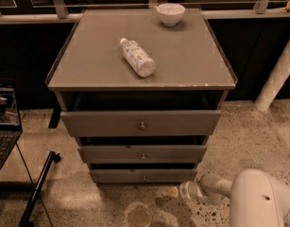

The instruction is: Close bottom drawer

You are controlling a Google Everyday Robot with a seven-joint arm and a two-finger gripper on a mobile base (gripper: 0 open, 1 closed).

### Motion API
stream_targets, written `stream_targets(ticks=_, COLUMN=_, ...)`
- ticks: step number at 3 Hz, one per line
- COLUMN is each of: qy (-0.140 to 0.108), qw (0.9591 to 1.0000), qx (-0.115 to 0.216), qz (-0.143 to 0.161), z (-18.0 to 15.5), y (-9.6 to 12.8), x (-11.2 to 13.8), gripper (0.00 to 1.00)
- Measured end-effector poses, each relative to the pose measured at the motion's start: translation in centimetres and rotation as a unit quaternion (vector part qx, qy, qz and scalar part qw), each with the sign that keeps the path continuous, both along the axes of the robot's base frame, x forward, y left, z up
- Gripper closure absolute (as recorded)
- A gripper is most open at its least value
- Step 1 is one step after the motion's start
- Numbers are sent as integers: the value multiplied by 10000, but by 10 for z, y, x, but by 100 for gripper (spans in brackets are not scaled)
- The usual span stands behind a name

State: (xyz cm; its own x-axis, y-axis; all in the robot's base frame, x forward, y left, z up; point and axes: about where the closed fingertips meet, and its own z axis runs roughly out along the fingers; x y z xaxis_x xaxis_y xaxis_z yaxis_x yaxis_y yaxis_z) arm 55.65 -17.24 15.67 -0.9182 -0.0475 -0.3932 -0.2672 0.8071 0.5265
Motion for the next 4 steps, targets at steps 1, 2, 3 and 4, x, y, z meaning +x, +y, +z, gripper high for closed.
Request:
stream_targets(ticks=1, qy=84, qw=9999, qx=102, qz=103, z=1, y=6, x=-7, gripper=82)
stream_targets(ticks=2, qy=84, qw=9999, qx=102, qz=104, z=1, y=7, x=-7, gripper=59)
stream_targets(ticks=3, qy=84, qw=9999, qx=102, qz=104, z=1, y=7, x=-7, gripper=36)
stream_targets(ticks=4, qy=85, qw=9999, qx=102, qz=104, z=1, y=7, x=-7, gripper=12)
